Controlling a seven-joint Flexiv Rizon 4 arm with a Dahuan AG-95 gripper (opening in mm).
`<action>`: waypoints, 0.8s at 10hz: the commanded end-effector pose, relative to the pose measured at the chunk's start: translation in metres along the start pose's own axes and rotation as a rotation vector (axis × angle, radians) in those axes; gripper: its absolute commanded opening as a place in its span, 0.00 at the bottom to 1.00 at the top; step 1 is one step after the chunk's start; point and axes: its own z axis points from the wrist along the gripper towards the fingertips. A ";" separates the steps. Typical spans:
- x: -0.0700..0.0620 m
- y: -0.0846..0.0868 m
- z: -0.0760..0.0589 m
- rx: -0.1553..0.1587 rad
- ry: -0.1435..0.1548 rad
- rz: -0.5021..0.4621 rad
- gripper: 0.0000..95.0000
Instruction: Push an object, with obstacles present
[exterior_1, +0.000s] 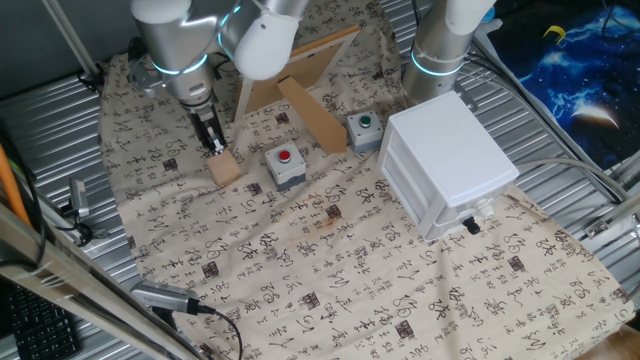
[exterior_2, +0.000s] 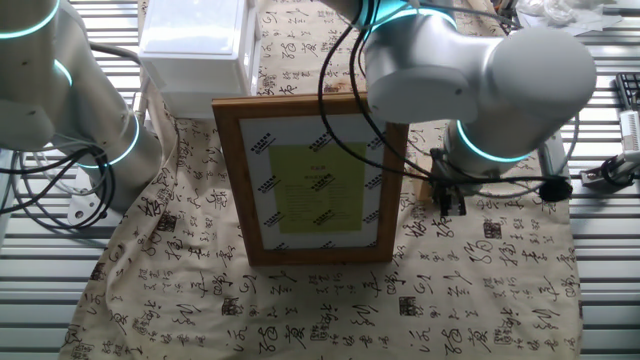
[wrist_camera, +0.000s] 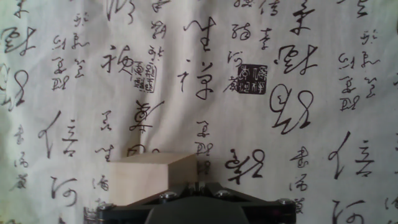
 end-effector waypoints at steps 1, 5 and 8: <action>-0.001 0.005 -0.002 0.010 0.002 0.005 0.00; -0.001 0.010 -0.008 0.002 0.003 0.019 0.00; -0.001 0.021 -0.009 0.023 0.003 0.028 0.00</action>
